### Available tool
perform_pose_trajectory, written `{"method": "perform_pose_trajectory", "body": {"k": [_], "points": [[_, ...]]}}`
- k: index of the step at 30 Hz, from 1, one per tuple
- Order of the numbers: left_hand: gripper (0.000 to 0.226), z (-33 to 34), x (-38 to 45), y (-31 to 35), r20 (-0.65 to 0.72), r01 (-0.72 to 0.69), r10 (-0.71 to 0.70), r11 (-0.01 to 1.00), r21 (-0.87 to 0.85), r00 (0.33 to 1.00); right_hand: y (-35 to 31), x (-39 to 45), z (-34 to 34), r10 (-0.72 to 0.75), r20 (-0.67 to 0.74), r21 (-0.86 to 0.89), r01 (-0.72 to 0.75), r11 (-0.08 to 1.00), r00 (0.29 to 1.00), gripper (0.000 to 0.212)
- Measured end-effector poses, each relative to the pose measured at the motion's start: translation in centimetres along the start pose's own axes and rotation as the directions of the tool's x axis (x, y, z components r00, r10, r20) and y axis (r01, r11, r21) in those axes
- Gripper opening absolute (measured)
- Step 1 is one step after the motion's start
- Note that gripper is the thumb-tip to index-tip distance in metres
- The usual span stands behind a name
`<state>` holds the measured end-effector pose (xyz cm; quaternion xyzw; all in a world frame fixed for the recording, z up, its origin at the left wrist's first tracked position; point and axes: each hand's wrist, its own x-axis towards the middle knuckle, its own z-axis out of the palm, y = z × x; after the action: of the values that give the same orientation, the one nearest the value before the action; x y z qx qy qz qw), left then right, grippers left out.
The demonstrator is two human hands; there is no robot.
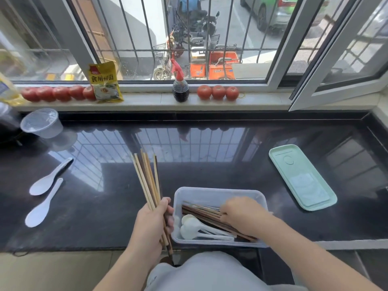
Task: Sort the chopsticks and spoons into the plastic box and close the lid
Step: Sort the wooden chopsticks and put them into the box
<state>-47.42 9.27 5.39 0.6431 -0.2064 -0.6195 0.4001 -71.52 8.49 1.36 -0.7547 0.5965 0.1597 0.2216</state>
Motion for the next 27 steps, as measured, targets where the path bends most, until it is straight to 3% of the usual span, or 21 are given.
{"method": "perform_pose_trajectory", "body": {"k": [2, 8, 11, 13, 15, 17, 19, 22, 24, 27], "points": [[0.014, 0.2, -0.1, 0.1, 0.012, 0.027, -0.027, 1.000, -0.014, 1.000, -0.9, 1.3, 1.6, -0.029, 0.088, -0.121, 0.039, 0.992, 0.996, 0.027], [0.017, 0.3, -0.7, 0.1, 0.086, 0.073, -0.067, 0.995, -0.069, 0.994, -2.0, 3.5, 3.5, 0.043, 0.046, -0.085, -0.039, 0.996, 0.998, 0.024], [0.017, -0.1, -1.0, 0.2, 0.135, 0.040, -0.037, 0.999, -0.017, 0.990, -2.3, 2.3, 2.9, 0.090, -0.033, 0.064, -0.088, 0.994, 0.995, 0.026], [0.015, -0.2, -1.4, 0.3, 0.178, 0.025, -0.026, 1.000, 0.013, 0.984, -2.7, 1.1, 1.9, 0.174, -0.110, 0.304, -0.133, 0.943, 0.979, 0.021], [0.014, 0.2, -1.8, 0.3, 0.243, 0.016, -0.022, 1.000, 0.026, 0.970, -3.6, -0.1, 0.5, 0.251, -0.135, 0.656, -0.103, 0.747, 0.959, 0.018], [0.018, 0.8, -2.0, 0.2, 0.317, 0.016, -0.028, 0.999, 0.040, 0.948, -5.4, -1.3, -1.0, 0.231, -0.099, 0.896, -0.014, 0.444, 0.968, 0.012], [0.020, 1.5, -2.3, 0.2, 0.380, 0.006, -0.026, 0.998, 0.055, 0.925, -7.1, -2.4, -2.1, 0.198, -0.099, 0.976, 0.056, 0.210, 0.975, 0.015], [0.020, 2.1, -2.4, 0.4, 0.437, -0.026, -0.015, 0.996, 0.088, 0.900, -7.7, -3.4, -3.3, 0.231, -0.087, 0.993, 0.102, -0.056, 0.969, 0.020], [0.020, 2.2, -2.2, 0.4, 0.467, -0.048, -0.018, 0.990, 0.130, 0.884, -7.6, -3.7, -3.7, 0.224, -0.107, 0.987, 0.131, -0.095, 0.969, 0.017], [0.019, 2.4, -2.3, 0.1, 0.476, -0.052, -0.043, 0.981, 0.184, 0.879, -7.4, -3.7, -3.6, 0.242, -0.140, 0.985, 0.159, -0.062, 0.960, 0.013]]}}
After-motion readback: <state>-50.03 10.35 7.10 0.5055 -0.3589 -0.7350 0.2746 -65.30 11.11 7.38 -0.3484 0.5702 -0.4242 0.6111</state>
